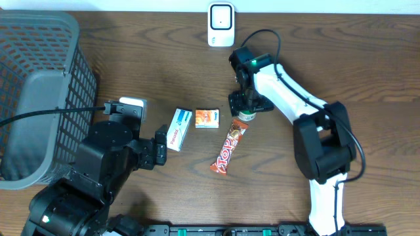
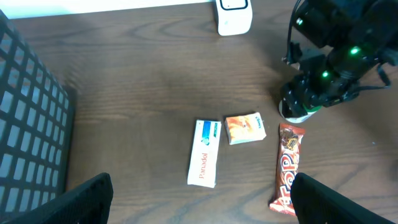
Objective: Scan the item barcode
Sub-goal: 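Close the right gripper on the jar lid and lift it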
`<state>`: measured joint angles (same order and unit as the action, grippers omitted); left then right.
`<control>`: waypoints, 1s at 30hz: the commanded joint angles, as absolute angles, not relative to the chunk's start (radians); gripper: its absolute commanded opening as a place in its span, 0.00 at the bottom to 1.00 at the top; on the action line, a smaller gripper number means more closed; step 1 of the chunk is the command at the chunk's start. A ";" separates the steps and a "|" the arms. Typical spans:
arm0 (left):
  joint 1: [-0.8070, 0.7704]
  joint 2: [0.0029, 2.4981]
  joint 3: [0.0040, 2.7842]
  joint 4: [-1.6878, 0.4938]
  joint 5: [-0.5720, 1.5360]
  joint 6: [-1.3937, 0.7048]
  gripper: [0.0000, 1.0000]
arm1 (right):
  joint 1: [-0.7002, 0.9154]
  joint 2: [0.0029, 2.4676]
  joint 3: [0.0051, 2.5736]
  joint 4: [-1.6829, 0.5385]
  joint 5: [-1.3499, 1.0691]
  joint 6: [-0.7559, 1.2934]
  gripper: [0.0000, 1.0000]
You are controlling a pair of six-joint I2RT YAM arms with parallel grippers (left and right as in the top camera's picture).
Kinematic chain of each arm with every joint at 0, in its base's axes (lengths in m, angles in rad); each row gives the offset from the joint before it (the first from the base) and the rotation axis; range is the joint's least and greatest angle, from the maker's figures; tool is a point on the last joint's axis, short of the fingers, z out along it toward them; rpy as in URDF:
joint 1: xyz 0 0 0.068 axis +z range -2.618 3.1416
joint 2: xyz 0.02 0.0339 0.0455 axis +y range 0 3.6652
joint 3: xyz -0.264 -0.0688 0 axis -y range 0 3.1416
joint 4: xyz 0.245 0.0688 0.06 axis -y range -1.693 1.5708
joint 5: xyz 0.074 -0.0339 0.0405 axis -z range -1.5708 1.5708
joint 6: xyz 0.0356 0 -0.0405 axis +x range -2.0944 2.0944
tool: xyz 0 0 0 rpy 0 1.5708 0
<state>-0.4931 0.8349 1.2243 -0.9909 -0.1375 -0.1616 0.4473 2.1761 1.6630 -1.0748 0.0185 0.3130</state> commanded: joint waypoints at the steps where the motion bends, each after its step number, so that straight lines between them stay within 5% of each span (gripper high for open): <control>1: -0.496 0.830 1.226 -1.002 -0.143 -0.178 0.91 | 0.430 2.249 1.676 -1.074 0.018 0.324 0.80; 16: -0.496 0.831 1.226 -1.017 -0.144 -0.177 0.91 | 0.430 2.272 1.760 -1.160 0.017 0.318 0.62; 30: -0.496 0.831 1.226 -1.017 -0.143 -0.178 0.91 | 0.417 2.272 1.960 -1.436 -0.092 0.317 0.60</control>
